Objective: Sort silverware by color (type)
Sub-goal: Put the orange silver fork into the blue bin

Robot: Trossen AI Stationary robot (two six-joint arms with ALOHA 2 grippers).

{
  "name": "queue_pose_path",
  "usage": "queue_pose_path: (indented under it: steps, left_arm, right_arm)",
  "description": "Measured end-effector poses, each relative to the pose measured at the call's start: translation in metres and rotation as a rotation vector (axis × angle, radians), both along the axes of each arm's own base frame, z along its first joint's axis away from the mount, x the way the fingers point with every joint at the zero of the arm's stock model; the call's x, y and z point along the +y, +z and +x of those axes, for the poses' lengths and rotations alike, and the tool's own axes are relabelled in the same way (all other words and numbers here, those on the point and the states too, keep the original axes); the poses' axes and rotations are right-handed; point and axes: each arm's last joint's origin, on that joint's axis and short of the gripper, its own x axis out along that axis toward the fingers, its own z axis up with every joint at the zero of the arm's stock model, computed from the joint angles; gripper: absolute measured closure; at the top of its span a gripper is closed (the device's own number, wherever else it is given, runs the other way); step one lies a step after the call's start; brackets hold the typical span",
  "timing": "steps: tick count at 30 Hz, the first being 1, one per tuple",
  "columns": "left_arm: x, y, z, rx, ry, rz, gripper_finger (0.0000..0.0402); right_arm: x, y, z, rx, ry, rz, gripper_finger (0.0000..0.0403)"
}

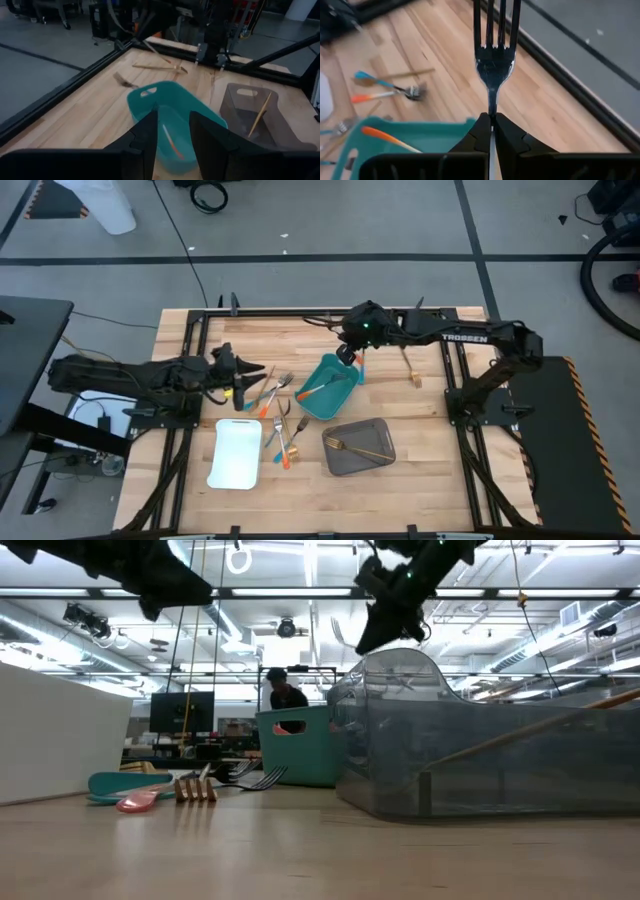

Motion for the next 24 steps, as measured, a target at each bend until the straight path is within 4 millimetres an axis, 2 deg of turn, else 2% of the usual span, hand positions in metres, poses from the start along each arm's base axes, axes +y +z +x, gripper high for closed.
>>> queue_pose_path:
  steps: [8, 17, 24]
  left_arm:
    - [-0.006, -0.01, 0.025, 0.04, -0.047, 0.083, 0.0281]
    - [-0.014, -0.021, 0.051, 0.022, -0.072, 0.082, 0.0281]
    - [-0.014, -0.019, 0.074, -0.076, -0.036, 0.029, 0.028]
  right_arm:
    - [0.022, 0.021, 0.001, -0.138, 0.09, -0.11, 0.0385]
    - [0.048, 0.006, 0.001, -0.348, 0.197, -0.214, 0.0385]
    - [0.061, 0.005, 0.002, -0.553, 0.26, -0.359, 0.0385]
